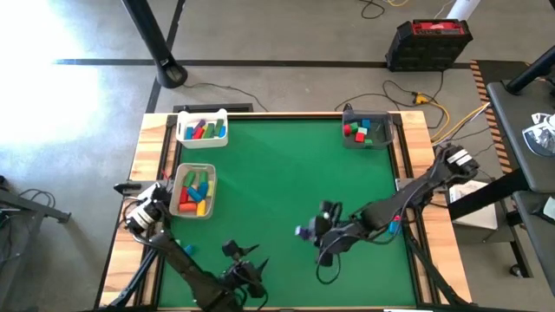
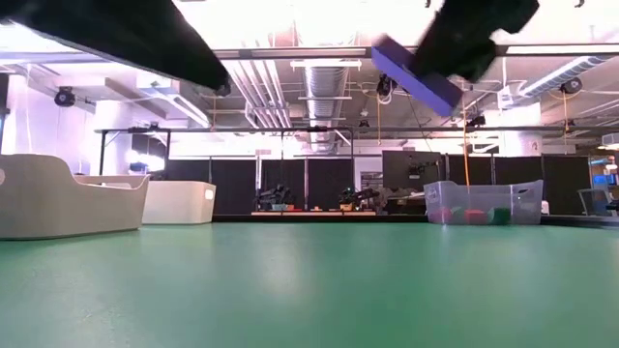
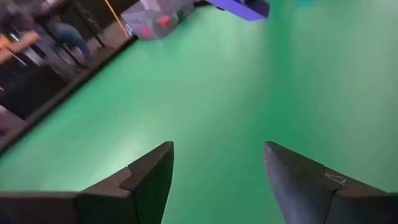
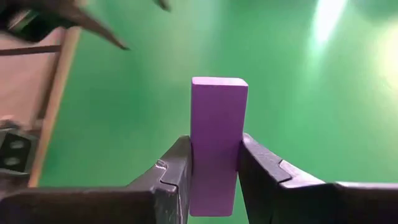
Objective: Sort blocks by size
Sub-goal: Put the violet rectangular block into the white bin, then put the blue half circle block into the black bin
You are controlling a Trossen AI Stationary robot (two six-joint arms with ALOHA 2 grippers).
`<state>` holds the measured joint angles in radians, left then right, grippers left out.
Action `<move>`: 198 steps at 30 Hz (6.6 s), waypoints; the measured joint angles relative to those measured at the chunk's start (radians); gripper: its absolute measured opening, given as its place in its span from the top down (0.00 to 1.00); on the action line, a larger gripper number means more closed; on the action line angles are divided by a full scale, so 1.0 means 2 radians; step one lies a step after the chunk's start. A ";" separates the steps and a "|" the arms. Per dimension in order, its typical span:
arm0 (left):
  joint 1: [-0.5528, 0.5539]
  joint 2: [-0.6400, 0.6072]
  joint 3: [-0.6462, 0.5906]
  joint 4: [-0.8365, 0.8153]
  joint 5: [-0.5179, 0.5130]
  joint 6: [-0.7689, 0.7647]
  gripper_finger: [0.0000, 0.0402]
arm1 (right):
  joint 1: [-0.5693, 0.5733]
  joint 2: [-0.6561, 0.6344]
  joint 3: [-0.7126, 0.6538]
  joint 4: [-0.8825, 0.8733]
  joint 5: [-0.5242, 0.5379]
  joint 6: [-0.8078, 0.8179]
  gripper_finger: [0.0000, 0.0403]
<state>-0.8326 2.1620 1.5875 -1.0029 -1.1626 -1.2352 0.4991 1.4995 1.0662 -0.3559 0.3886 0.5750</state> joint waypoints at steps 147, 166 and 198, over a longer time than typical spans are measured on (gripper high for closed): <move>0.911 -0.147 -0.084 -0.112 0.484 0.426 0.39 | 0.068 -0.109 -0.237 0.315 0.213 -0.118 0.26; 0.362 -0.426 -0.230 -0.093 0.562 0.208 0.42 | 0.065 -0.109 -0.236 0.311 0.244 -0.158 0.31; 0.024 -0.323 -0.420 0.103 0.694 -0.172 0.42 | 0.046 -0.111 -0.236 0.311 0.228 -0.140 0.30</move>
<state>-0.7837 1.5166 0.7480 -0.7962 0.2245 -1.5797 0.5907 1.2770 0.5949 0.2654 0.8449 0.2958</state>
